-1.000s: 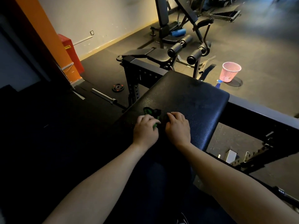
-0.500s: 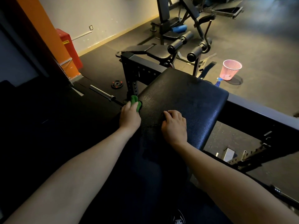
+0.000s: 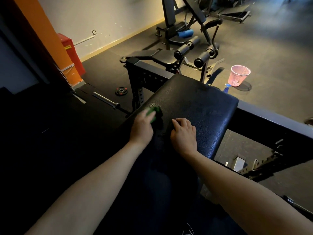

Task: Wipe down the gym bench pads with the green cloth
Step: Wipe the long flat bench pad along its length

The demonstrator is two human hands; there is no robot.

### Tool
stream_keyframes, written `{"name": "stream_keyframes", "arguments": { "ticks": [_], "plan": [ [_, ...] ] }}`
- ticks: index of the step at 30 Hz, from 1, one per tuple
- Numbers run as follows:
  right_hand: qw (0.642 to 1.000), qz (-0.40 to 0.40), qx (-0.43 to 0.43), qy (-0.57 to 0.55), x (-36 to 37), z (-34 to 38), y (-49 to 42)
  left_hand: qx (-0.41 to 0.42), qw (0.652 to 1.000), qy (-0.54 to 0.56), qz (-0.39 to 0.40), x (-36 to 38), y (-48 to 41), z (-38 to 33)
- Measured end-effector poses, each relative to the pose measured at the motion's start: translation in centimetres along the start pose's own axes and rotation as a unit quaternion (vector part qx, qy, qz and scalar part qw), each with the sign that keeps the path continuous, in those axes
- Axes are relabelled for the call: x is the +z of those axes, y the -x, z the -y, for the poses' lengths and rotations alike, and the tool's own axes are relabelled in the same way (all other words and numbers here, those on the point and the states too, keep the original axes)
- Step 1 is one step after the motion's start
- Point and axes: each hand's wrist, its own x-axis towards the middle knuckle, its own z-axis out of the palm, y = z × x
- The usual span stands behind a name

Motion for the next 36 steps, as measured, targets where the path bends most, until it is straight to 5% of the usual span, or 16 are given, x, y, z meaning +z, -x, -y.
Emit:
{"name": "stream_keyframes", "arguments": {
  "ticks": [2,6,20,27,36],
  "plan": [
    [1.0,0.007,-0.008,0.009,0.0,0.0,0.0,-0.068,0.997,0.001,-0.021,-0.5,-2.1,1.2],
    [1.0,0.004,-0.011,0.005,0.0,-0.2,0.0,-0.128,0.99,0.013,0.055,-0.4,-4.5,2.4],
    [1.0,-0.017,-0.002,-0.021,0.4,-0.1,0.0,0.127,0.985,0.055,0.108,1.1,1.5,-1.7],
    [1.0,-0.003,-0.001,-0.005,0.3,-0.1,0.0,-0.055,0.997,0.005,0.055,0.0,-1.5,0.6],
    [1.0,0.01,-0.001,-0.014,-0.3,0.0,0.0,0.006,0.998,-0.024,0.066,0.7,0.2,-2.3]
  ]
}}
